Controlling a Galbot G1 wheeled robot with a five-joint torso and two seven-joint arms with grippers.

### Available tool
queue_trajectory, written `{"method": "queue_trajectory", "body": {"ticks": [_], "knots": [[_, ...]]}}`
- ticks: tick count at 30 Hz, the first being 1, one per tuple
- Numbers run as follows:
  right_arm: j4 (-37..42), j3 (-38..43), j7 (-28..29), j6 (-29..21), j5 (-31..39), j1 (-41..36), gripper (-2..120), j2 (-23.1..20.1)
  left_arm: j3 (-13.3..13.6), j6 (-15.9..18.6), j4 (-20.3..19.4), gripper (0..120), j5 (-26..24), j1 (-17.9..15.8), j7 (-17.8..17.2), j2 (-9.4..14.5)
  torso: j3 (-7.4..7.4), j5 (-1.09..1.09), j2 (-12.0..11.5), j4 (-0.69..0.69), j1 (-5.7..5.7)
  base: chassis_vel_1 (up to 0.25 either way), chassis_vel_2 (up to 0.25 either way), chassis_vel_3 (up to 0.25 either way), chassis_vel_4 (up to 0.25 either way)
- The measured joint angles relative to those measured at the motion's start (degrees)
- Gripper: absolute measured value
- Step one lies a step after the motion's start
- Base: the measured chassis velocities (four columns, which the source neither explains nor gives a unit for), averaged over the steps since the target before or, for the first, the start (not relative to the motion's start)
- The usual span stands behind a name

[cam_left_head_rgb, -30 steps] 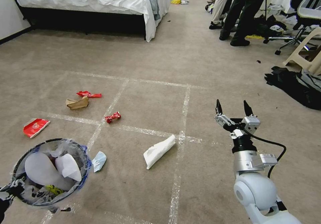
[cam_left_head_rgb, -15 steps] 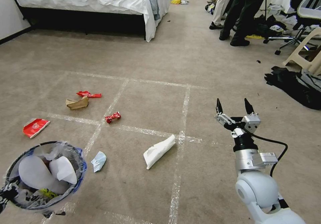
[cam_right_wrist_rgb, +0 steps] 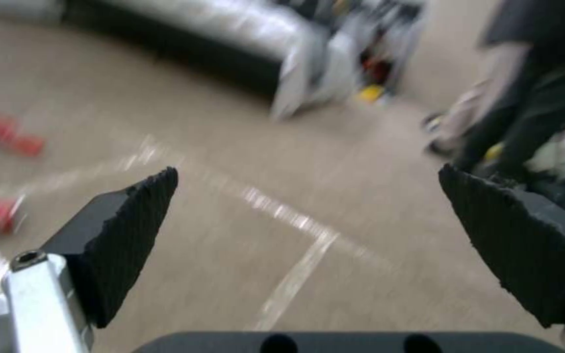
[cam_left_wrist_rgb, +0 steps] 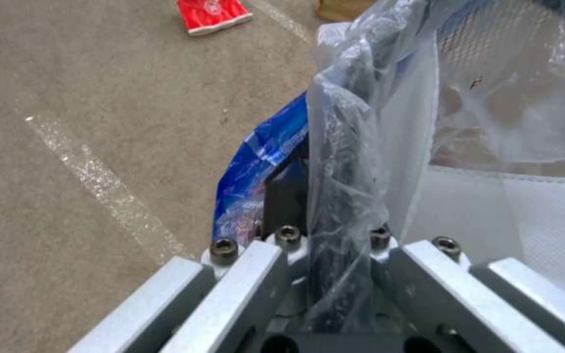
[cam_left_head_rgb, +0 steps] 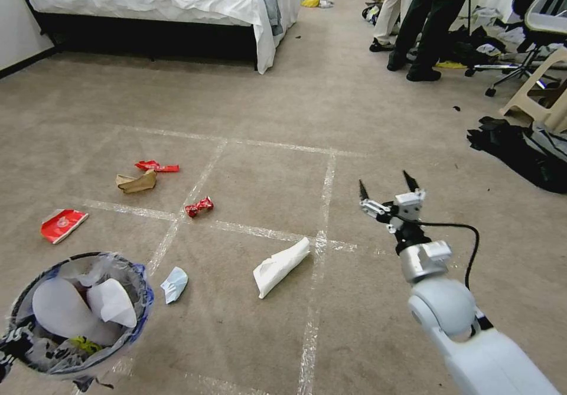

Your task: Pick up the trash bin and place the garbage on the floor into it.

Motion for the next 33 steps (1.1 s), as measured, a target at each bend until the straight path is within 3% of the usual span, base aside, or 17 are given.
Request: {"method": "queue_trajectory", "body": {"ticks": [2,3,5,9,11,12,14,15,17,18,20,27,33], "knots": [[-1.28,-5.05,-1.67,-5.14,2.85,4.84,100,-1.80,0.11,-0.02,-0.05,1,0.19,-0.27,0.00,-0.33,0.00,-0.01,0.00,0.00,0.00,0.000,0.000,0.000,0.000],[-1.28,-5.05,-1.67,-5.14,2.85,4.84,100,-1.80,0.11,-0.02,-0.05,1,0.19,-0.27,0.00,-0.33,0.00,-0.01,0.00,0.00,0.00,0.000,0.000,0.000,0.000],[-4.11,-11.93,-4.44,-10.31,4.85,12.43,100,-2.65,0.11,-0.03,-0.09,1,0.47,-0.41,-0.03,-0.78,0.00,0.00,0.00,0.00,0.00,0.000,0.000,0.000,0.000],[-7.06,-17.81,-8.43,-12.79,4.88,19.18,100,-2.72,0.03,-0.05,-0.13,1,0.61,-0.41,-0.03,-1.19,0.00,-0.01,0.00,0.03,0.00,0.000,0.000,0.000,0.000],[-14.86,-27.89,-17.94,-10.89,-0.16,28.41,100,-1.99,-0.30,-0.13,-0.19,1,0.97,-0.35,-0.04,-1.96,0.01,-0.01,0.00,0.02,0.00,0.000,0.000,0.000,0.000],[-14.86,-27.89,-17.94,-10.89,-0.16,28.41,100,-1.99,-0.30,-0.13,-0.19,1,0.97,-0.35,-0.04,-1.96,0.01,-0.01,0.00,0.02,0.00,0.000,0.000,0.000,0.000],[-21.45,-35.40,-26.28,-6.38,-5.61,35.16,100,-0.83,-0.49,-0.25,-0.45,1,1.25,-0.33,-0.03,-2.73,0.01,0.00,0.00,-0.01,0.00,0.000,0.000,0.000,0.000],[-21.45,-35.40,-26.28,-6.38,-5.61,35.16,100,-0.83,-0.49,-0.25,-0.45,1,1.25,-0.33,-0.03,-2.73,0.01,0.00,0.00,-0.01,0.00,0.000,0.000,0.000,0.000],[-25.32,-41.40,-33.67,-3.05,-9.56,41.34,100,0.20,-0.66,-0.58,-0.56,1,1.66,-0.06,0.03,-3.43,0.01,0.00,0.00,0.00,0.00,0.000,0.000,0.000,0.000],[-25.32,-41.40,-33.67,-3.05,-9.56,41.34,100,0.20,-0.66,-0.58,-0.56,1,1.66,-0.06,0.03,-3.43,0.01,0.00,0.00,0.00,0.00,0.000,0.000,0.000,0.000],[-29.81,-46.81,-40.24,1.36,-13.95,47.12,100,2.15,-0.82,-0.95,-0.62,1,2.10,0.15,0.12,-4.25,0.01,-0.03,0.00,0.02,0.00,0.000,0.000,0.000,0.000],[-38.34,-52.54,-45.32,4.56,-19.64,50.55,100,6.91,-1.55,-1.30,-0.79,1,2.54,0.58,0.23,-5.35,0.00,0.00,0.00,0.02,0.00,0.000,0.000,0.000,0.000],[-42.94,-53.73,-46.80,5.85,-22.68,49.00,100,7.57,-1.71,-1.49,-0.72,1,2.91,0.98,0.25,-5.74,0.00,0.00,0.00,-0.01,0.01,0.000,0.000,0.000,0.000]]}}
